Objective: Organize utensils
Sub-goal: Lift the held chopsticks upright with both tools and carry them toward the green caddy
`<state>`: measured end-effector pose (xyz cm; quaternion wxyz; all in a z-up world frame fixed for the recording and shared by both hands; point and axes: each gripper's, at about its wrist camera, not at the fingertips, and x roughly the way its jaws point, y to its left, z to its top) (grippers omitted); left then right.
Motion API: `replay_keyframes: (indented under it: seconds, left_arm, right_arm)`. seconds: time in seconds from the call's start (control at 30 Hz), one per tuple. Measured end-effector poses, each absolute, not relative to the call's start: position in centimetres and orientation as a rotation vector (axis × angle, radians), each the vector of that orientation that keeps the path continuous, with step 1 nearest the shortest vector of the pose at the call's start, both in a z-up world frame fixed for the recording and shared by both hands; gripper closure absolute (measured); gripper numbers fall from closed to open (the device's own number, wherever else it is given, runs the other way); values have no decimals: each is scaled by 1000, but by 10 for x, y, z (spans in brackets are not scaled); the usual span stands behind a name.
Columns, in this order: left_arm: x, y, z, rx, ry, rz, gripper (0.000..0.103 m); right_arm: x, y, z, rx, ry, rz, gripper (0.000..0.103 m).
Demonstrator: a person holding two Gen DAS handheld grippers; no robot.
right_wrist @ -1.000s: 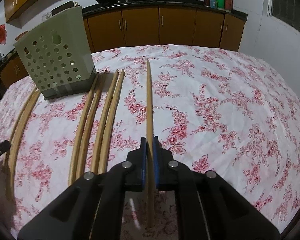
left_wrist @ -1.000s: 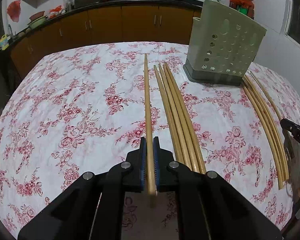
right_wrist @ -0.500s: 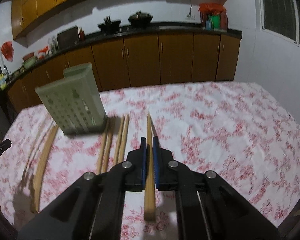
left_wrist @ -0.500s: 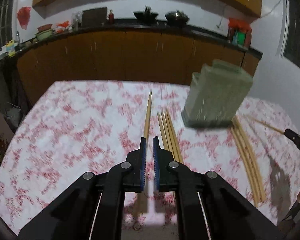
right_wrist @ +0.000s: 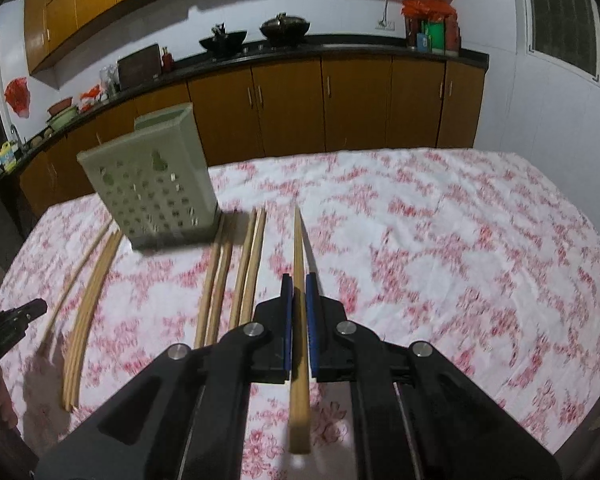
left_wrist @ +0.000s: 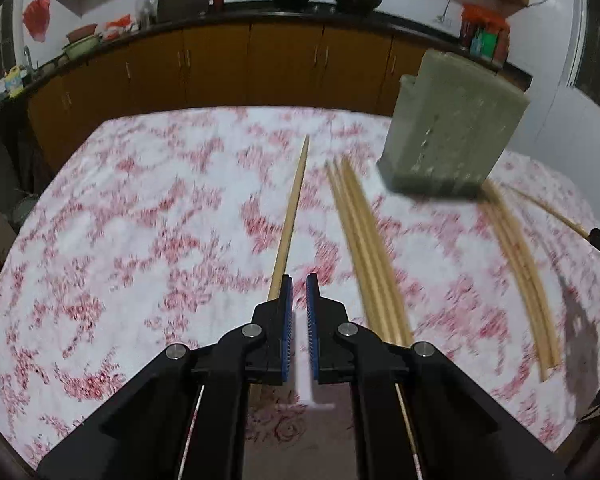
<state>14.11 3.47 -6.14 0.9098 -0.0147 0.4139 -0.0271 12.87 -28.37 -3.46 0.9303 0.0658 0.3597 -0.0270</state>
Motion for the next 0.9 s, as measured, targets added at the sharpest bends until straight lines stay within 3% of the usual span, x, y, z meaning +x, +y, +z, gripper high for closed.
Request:
replay_keyframes:
  seconds: [0.07,0.13,0.2,0.33,0.5,0.9]
  left_arm:
    - [140,37,-65,-20,859,-44,93]
    - [139,41,-67,-12,858,-39,75]
    - [138,42,-69,6,856,-32,67]
    - [140,38,-78,18,900,-51,68]
    - [143,33,-84,1,906,-65,82]
    - [138,26,-85,5,896,-85,82]
  right_arm:
    - [129,-283,-44,135,760,-53,95]
    - [130,-282,-55,139,787,-52,95]
    - [132,-281,-66,141,816,-52,95]
    - [136,-280,-81,143,859,-48,95]
    - [140,-280,-94,147,897,-45,95]
    - [138,-276,-96,116,885,-49,93]
